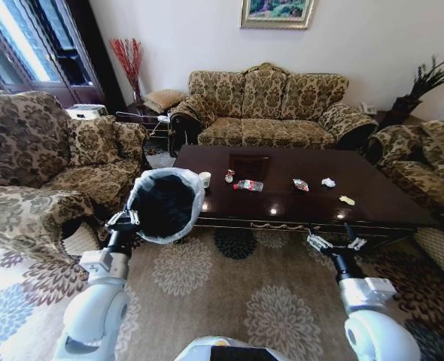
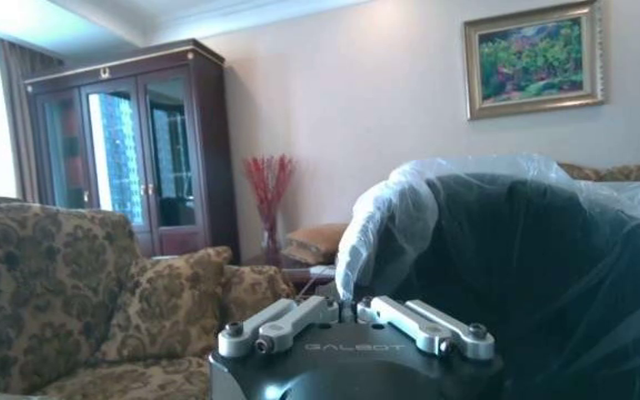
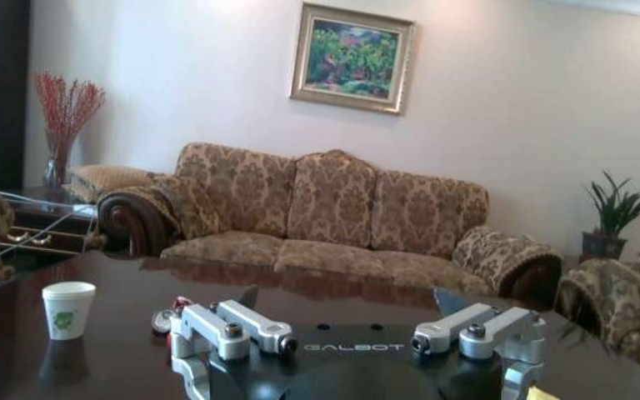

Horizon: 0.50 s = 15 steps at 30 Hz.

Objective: Move to the front of the table and place the trash on the table into the trash bin.

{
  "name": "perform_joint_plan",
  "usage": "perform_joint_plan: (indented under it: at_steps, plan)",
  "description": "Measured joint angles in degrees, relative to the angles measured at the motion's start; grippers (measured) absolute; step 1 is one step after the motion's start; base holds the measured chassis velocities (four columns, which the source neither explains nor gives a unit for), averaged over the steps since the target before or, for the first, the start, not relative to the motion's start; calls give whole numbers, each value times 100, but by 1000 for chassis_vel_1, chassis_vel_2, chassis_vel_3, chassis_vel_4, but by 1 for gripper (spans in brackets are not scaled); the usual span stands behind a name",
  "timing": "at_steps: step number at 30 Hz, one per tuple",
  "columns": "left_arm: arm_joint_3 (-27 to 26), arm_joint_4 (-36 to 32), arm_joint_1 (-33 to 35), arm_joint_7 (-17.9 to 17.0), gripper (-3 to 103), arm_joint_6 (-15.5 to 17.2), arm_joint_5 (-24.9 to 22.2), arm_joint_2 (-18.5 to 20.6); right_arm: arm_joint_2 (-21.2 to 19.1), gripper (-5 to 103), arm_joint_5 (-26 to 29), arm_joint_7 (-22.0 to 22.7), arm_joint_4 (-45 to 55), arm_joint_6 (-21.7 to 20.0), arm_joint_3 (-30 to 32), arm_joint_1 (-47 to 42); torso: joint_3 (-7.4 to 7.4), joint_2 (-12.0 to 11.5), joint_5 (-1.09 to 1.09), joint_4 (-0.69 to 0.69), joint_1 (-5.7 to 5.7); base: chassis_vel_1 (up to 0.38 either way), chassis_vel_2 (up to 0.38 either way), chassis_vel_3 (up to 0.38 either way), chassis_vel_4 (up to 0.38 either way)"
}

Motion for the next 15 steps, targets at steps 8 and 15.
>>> perform_joint_plan:
  at_steps: [8,15]
  plan:
    - [-9,102,26,-12,3,-58,68,-18,27,100,-21,-1,40,-44,-65,-27,0,0,0,0,0,7,5,6,5]
    - [86,205,26,-16,3,-88,150,-59,55,100,-7,-22,18,-43,-44,-76,0,0,1,2,0,62,56,66,69]
